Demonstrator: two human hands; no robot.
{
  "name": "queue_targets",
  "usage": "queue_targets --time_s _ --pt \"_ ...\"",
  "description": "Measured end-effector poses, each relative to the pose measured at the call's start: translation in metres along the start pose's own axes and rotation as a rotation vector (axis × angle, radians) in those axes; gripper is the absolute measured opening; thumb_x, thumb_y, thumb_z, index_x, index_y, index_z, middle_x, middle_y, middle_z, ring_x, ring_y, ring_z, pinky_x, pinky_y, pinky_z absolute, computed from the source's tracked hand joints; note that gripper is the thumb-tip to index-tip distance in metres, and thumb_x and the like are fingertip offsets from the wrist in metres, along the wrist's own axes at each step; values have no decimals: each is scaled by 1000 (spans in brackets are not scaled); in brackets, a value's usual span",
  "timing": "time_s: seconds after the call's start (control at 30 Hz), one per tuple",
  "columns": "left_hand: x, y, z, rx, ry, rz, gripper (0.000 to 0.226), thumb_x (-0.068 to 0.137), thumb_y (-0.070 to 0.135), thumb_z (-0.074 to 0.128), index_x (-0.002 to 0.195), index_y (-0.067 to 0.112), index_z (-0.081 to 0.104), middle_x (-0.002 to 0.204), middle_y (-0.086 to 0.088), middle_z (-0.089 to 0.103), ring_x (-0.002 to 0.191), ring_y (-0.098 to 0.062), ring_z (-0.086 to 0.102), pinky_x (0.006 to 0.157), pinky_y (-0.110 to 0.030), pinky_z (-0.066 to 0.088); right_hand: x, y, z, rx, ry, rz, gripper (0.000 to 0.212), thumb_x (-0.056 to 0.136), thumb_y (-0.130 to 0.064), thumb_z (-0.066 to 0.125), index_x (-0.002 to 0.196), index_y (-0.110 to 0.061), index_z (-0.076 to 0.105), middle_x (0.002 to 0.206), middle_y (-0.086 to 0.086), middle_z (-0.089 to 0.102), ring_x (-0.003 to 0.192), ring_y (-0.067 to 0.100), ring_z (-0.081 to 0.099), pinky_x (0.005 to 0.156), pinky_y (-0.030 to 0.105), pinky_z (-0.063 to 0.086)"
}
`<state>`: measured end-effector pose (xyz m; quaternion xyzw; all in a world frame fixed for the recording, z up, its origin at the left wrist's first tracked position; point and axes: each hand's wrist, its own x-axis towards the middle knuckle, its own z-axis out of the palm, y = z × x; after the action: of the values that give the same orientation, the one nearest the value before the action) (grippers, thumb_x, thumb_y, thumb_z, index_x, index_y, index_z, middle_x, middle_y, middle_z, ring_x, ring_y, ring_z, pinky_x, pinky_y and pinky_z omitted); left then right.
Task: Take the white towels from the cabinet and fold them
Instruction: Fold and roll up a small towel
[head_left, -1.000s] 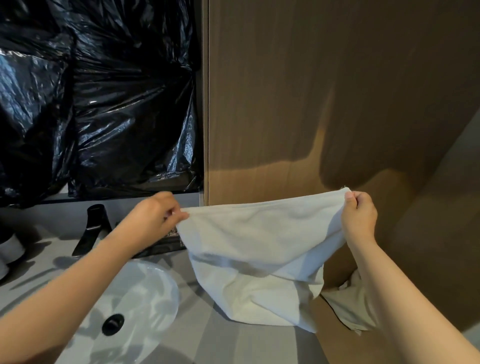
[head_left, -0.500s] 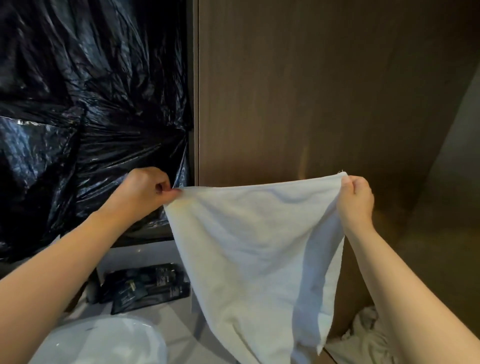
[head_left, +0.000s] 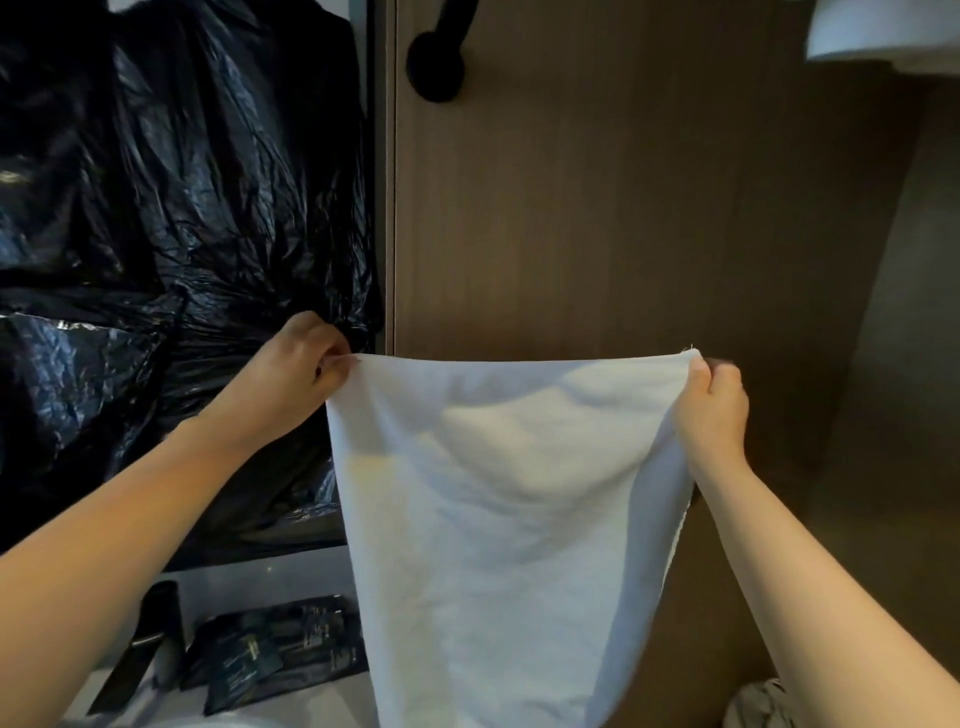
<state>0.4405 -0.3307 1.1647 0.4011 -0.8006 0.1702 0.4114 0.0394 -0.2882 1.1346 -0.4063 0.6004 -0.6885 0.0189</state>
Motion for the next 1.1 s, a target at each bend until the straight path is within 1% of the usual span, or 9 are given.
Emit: queue_targets --time_s 0.13,0.2,0.27,0.33,0.47,0.53,0.63,0.83,1.1 --pt "-6 -3 15 -166 60 -197 11 94 18 49 93 10 57 80 1 54 71 -14 51 56 -24 38 -7 2 -1 -1 -87 -10 35 104 -33 34 126 -12 52 111 -1 55 99 12 51 82 29 39" --pt "-9 -6 21 -227 99 -312 10 94 21 48 94 14 54 77 2 55 69 -10 51 54 -25 38 -9 1 -2 42 -189 -10 30 103 -36 37 111 -15 58 96 -6 56 89 9 53 75 25 40" --pt "-11 -9 26 -266 132 -395 9 95 23 48 96 16 52 78 3 54 71 -9 50 54 -27 38 -14 -2 -2 81 -272 -30 33 101 -39 42 95 -13 61 86 -1 57 82 11 53 69 25 41" --pt "-13 -10 29 -285 164 -419 9 96 23 47 97 15 50 79 2 54 71 -8 49 55 -27 39 -20 -3 -4 116 -344 -6 29 100 -40 47 92 -18 63 89 2 61 85 12 58 71 25 46" --pt "-19 -8 30 -308 233 -455 6 98 22 46 98 16 48 79 7 51 72 -5 47 57 -25 37 -28 -4 -13 207 -451 46 11 98 -38 53 95 -32 61 100 -4 66 95 11 63 72 21 49" --pt "-22 -7 28 -341 309 -478 2 98 21 45 97 20 47 80 15 51 72 0 48 56 -24 34 -27 -6 -18 242 -442 16 10 97 -40 55 98 -34 62 96 -11 68 91 7 66 67 15 52" --pt "-23 -8 27 -323 380 -396 8 98 23 45 94 29 42 81 20 52 74 10 51 55 -22 33 -24 -3 -22 225 -343 -81 9 96 -42 56 95 -37 64 90 -19 67 87 -4 64 58 10 50" --pt "-41 -13 69 -254 60 -515 4 98 19 47 98 15 49 77 7 50 68 -8 49 51 -24 33 -35 42 1 -25 -234 -30 8 98 -24 54 94 -26 61 91 -12 62 91 8 60 65 15 43" --pt "-40 -20 74 -220 96 -485 5 98 25 48 98 21 49 77 10 53 67 -6 51 52 -24 40 -30 52 -3 -95 -176 -84 6 97 -26 58 94 -26 63 89 -15 62 84 7 60 64 15 44"
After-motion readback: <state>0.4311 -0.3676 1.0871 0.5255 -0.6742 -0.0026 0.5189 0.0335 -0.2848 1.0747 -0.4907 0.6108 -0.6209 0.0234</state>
